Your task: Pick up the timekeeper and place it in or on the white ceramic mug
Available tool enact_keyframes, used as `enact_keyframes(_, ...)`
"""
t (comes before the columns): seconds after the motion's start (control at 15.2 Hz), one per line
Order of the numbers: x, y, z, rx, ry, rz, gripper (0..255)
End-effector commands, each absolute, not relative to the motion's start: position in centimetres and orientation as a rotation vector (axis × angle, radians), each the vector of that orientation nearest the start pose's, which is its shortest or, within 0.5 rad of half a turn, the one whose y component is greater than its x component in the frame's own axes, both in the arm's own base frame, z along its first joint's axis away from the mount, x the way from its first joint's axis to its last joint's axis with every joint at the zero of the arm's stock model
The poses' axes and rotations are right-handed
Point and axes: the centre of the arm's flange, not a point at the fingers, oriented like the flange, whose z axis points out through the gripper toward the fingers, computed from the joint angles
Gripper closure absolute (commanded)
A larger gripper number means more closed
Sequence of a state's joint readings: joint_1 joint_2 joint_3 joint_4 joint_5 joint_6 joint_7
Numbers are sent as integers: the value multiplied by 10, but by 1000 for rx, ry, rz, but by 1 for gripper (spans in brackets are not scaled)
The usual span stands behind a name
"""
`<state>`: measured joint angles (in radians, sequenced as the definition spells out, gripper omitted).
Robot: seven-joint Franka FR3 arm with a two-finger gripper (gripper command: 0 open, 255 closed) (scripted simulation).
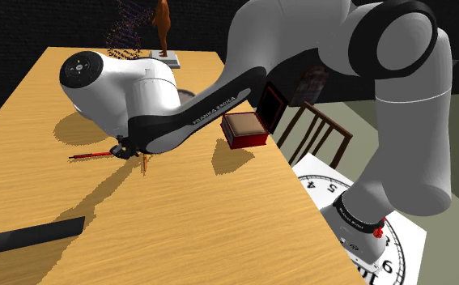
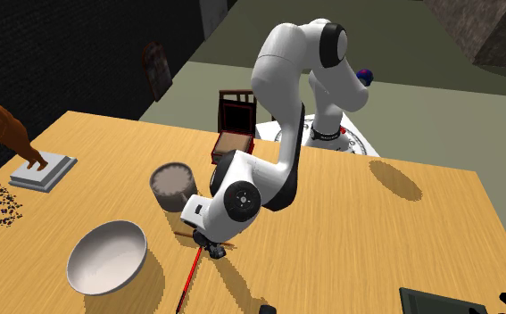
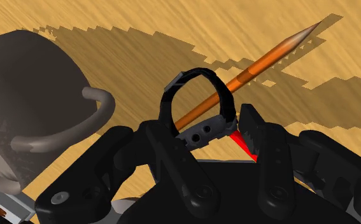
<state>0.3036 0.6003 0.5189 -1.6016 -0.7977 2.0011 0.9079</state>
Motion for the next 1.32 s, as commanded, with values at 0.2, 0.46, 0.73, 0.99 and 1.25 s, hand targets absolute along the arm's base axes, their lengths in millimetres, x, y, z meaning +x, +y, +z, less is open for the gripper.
enact_keyframes(0.2,529,434,333,-3425,-401,-452,255)
enact_keyframes(0.46,529,434,354,-3425,-401,-452,255)
enact_keyframes(0.73,529,434,375,-3425,-401,-452,255)
enact_keyframes(0.99,529,434,396,-3425,-401,-452,255)
enact_keyframes(1.25,529,434,417,-3425,-401,-452,255)
